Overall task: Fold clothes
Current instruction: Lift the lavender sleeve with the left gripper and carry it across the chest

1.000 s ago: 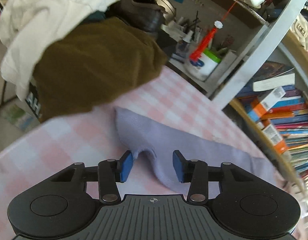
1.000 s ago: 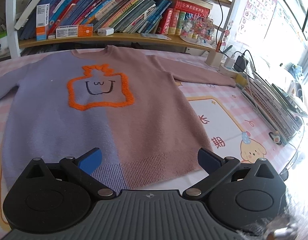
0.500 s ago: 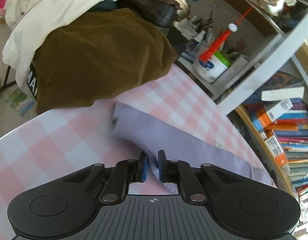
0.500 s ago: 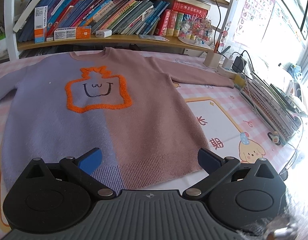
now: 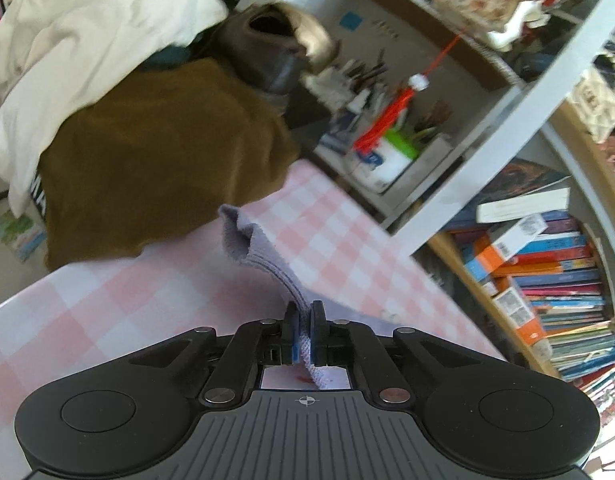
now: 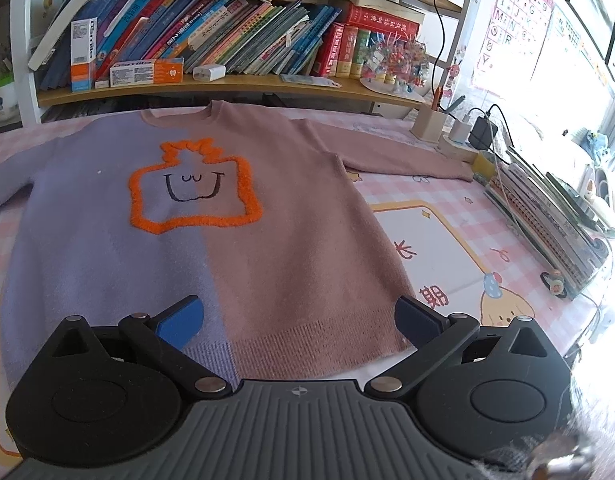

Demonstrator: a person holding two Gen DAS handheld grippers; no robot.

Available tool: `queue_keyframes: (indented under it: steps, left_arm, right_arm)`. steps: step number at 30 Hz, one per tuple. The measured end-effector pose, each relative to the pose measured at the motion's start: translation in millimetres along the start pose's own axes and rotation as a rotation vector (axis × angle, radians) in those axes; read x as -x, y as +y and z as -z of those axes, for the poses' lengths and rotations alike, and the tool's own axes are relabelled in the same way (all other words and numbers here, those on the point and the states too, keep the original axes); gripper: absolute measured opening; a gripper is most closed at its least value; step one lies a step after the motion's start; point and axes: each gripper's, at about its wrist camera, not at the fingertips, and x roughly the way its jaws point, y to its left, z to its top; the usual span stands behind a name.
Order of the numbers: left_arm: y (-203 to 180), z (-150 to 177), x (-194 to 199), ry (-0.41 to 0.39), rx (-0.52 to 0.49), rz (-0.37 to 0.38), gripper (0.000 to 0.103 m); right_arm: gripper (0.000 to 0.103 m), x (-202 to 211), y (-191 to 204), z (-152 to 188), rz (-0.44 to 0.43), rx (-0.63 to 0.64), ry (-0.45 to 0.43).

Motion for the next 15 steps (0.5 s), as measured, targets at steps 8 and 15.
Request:
queue_keyframes:
  steps: [8,15]
  left_arm:
    - [-53.0,8.1,32.9,-0.1,-0.055,0.045,0.003]
    - [-131.8,28.9,59.4,-0.206,-0.171,0.067,0.003]
  right_arm:
    - [0.103,-21.1,-24.3,-10.6,-0.096,0.03,-0.029]
    - [0.103,-37.1,-62.1,-37.1,-0.337,0.106,-0.107]
